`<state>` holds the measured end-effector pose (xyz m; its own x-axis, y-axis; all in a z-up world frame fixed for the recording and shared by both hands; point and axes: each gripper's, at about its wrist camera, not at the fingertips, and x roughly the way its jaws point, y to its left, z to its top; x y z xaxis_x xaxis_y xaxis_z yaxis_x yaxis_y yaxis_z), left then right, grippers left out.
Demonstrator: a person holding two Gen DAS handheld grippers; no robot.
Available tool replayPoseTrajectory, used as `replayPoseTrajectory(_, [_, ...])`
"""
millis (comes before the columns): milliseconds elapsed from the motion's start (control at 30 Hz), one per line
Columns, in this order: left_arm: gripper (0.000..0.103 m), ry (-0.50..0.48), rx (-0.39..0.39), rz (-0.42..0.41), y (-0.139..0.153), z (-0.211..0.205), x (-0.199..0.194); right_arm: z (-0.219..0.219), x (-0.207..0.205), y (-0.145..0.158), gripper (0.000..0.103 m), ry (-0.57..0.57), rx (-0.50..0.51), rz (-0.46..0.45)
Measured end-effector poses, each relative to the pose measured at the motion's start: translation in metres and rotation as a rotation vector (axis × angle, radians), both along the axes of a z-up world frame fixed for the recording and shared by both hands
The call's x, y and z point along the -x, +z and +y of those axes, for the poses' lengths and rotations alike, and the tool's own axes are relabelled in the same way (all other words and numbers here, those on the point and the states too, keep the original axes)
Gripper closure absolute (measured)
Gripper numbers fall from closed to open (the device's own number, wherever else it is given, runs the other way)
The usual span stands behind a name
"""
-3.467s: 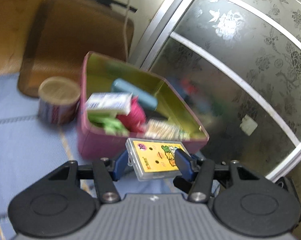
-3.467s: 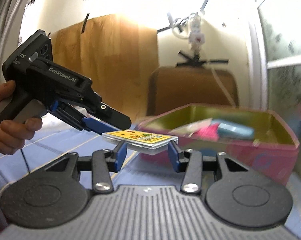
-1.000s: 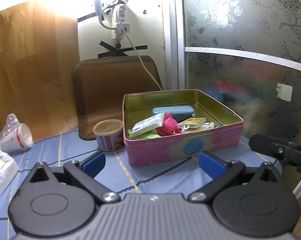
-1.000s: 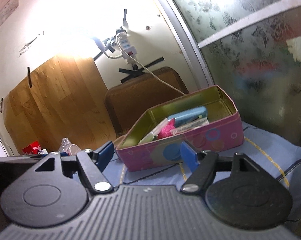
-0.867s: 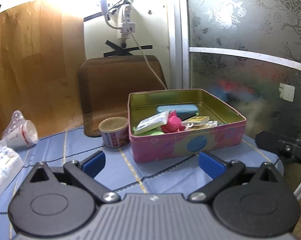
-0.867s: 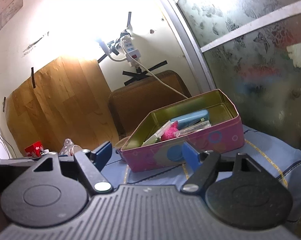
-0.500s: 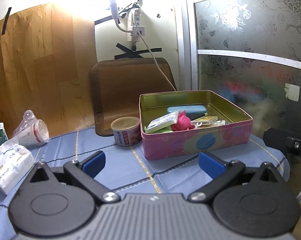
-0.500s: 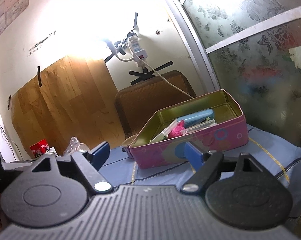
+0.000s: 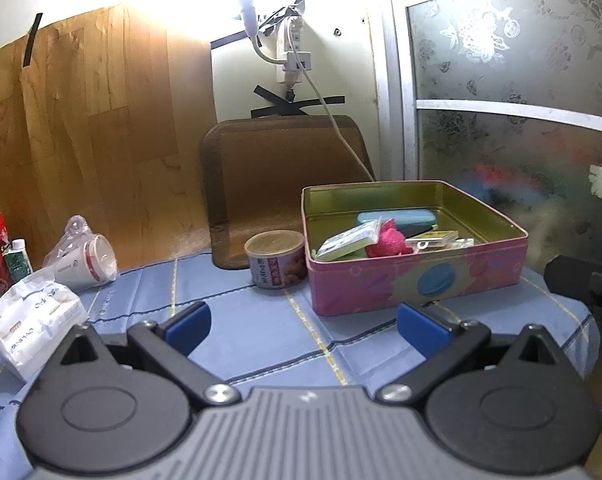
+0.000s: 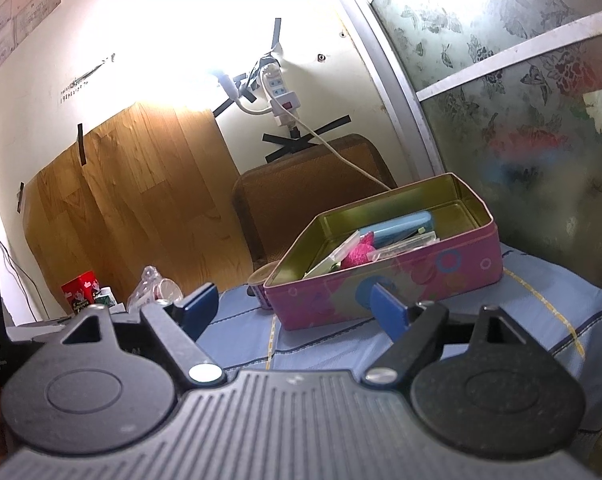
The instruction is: Organize soft objects
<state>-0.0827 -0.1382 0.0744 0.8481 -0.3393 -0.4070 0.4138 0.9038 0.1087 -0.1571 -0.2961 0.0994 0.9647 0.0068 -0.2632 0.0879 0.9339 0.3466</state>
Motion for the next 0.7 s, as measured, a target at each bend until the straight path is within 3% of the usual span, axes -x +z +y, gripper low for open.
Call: replayPoseTrajectory(700, [0.0, 0.029, -0.056, 0.056, -0.02, -0.006, -0.016, -0.006, -0.011, -0.011, 0.017, 0.004, -0.028, 0.041])
